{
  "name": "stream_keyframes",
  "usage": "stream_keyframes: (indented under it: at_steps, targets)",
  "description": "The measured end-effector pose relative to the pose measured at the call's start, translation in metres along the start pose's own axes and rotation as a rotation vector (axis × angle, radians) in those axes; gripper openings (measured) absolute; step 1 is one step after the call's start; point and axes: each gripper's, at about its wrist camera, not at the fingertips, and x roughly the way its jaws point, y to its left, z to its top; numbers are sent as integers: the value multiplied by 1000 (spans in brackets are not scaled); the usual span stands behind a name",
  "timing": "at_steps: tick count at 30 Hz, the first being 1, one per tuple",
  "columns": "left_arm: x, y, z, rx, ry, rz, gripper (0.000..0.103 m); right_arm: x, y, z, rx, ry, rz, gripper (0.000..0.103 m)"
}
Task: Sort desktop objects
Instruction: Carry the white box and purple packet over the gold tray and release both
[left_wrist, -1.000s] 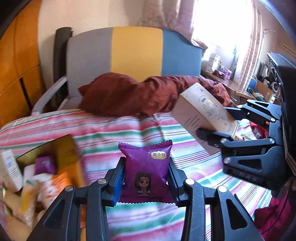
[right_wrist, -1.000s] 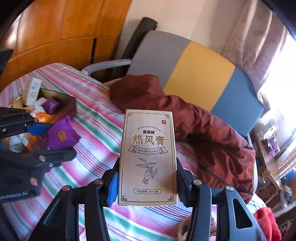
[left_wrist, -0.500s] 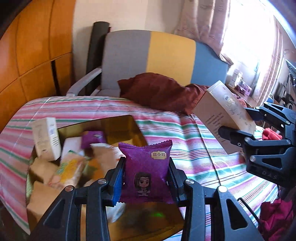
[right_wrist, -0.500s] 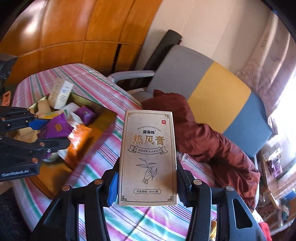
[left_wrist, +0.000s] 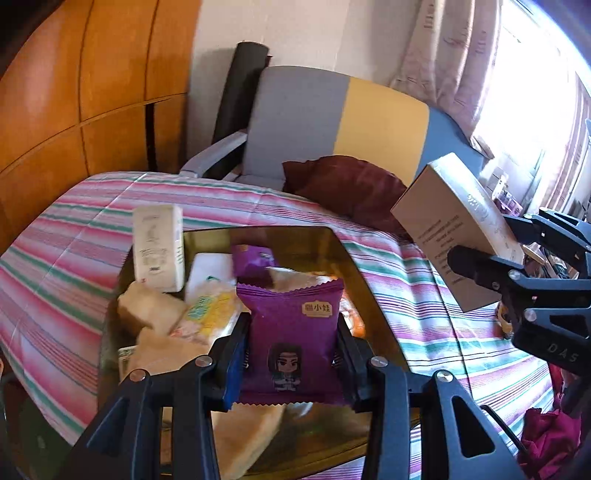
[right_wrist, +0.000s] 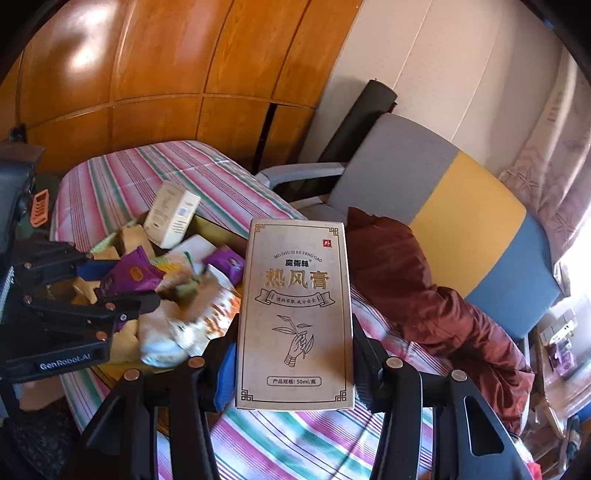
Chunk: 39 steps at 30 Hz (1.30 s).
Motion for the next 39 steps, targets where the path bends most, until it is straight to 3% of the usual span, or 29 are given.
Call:
stream_keyframes:
  at_steps: [16,27,39]
  targets:
    - [23,50,-6,-37,25,47,43,35,48,36,22,11,27,52]
    - [19,46,-15,-44,26,18,55,87,45,37,139,77,46,55]
    - [-13,55,-26,-99,-9,40,56,68,58,26,137,59,76,59]
